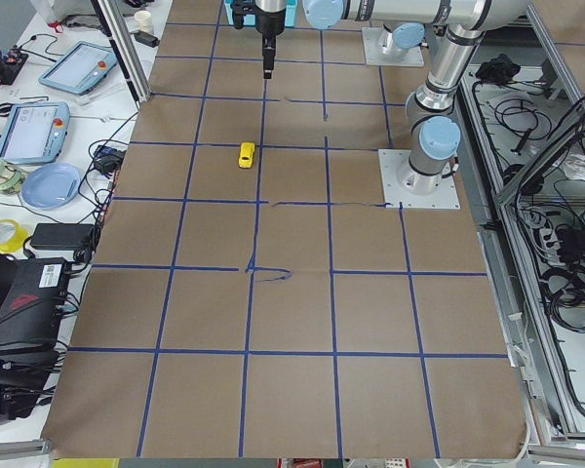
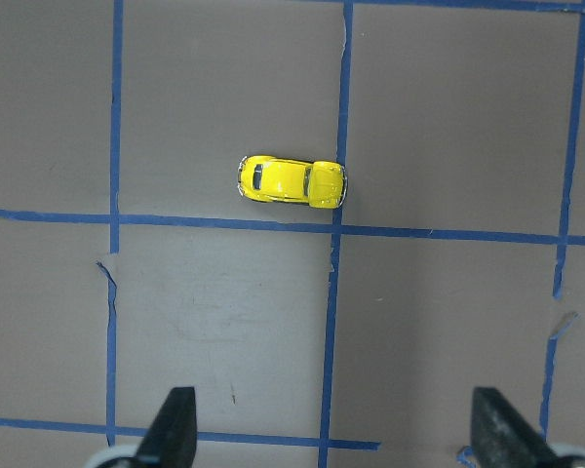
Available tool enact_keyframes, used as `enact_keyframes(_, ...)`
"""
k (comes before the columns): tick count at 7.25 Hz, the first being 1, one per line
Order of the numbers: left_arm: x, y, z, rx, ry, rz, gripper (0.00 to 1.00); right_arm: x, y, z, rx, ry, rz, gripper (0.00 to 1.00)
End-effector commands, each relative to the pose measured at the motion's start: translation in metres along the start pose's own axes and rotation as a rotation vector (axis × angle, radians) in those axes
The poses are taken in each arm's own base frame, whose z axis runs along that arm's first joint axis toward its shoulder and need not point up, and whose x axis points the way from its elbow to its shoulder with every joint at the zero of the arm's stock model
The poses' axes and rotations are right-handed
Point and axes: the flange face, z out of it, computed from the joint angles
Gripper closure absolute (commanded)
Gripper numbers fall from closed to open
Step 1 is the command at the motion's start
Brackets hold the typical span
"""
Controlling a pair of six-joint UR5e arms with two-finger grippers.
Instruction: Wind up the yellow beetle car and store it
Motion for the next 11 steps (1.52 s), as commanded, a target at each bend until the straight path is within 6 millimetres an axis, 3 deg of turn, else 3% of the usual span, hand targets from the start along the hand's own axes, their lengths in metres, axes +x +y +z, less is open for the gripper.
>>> enact_keyframes(1,0.0004,-0.0001,-0.0004,0.004,0.0,0.004,0.0,-0.0001,0.0005,-0.0002,-0.001,0.0,-0.001,0.0)
enact_keyframes(11,0.0004,0.0028,-0.0016,-0.01,0.009,0.01,0.0,-0.0003,0.0005,-0.0002,-0.001,-0.001,-0.003,0.0)
